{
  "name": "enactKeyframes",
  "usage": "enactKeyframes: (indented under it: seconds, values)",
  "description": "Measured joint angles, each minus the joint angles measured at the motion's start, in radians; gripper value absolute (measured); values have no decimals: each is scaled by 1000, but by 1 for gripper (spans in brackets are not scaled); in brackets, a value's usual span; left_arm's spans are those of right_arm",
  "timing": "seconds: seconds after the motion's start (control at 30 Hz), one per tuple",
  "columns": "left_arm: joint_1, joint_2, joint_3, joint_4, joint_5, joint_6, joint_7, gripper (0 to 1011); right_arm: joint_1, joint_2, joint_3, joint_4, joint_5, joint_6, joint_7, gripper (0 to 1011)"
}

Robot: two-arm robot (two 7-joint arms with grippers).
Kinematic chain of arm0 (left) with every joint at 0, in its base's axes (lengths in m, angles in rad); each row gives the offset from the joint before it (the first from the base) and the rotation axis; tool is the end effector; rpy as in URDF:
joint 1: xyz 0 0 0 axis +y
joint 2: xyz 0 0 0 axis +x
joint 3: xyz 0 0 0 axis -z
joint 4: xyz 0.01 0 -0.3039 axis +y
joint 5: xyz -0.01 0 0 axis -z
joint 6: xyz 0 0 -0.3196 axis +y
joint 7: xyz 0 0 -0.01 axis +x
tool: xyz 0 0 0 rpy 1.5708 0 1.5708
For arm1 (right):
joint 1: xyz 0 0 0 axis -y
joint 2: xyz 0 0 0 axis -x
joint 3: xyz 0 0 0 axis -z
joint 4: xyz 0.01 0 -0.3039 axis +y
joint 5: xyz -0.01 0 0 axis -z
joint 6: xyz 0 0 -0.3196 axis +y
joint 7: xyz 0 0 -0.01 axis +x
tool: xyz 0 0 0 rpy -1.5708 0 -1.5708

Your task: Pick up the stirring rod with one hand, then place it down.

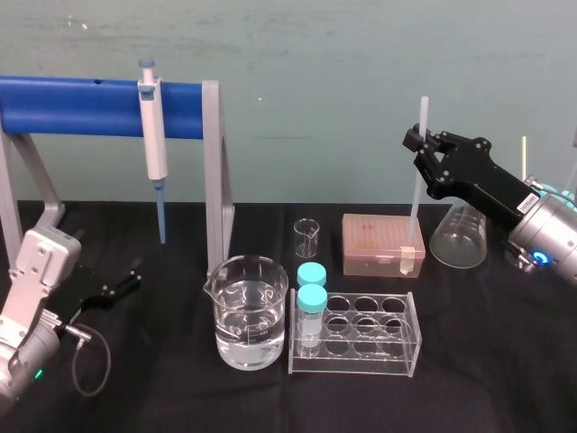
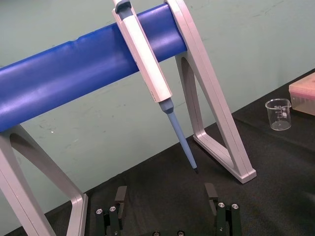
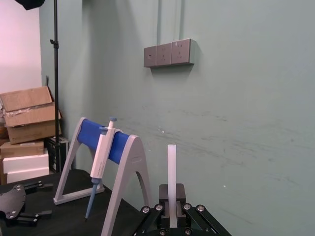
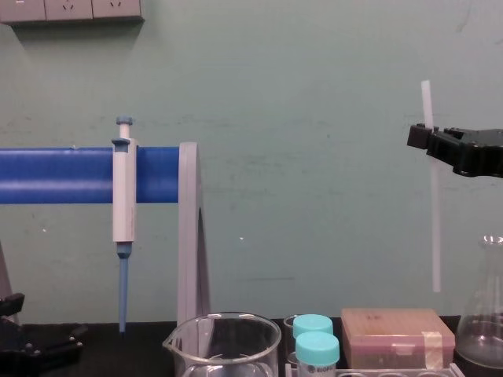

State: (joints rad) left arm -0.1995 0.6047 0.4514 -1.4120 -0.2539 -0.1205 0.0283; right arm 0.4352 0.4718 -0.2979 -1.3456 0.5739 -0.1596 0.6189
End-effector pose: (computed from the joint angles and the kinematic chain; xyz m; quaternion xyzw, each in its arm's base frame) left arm 0.3705 0.0877 -0.3156 0.1415 -0.1325 0.5799 0.7913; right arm 0.4489 -0.0901 -0.2184 0.0781 -0.1008 -0.3854 0.9139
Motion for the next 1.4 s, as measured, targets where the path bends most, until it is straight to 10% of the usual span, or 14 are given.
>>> enactKeyframes:
  seconds: [1.4]
  values:
    - [0,0,0,0,0,0,0,1000,-15,14,2,-45,13,-1,-3,71]
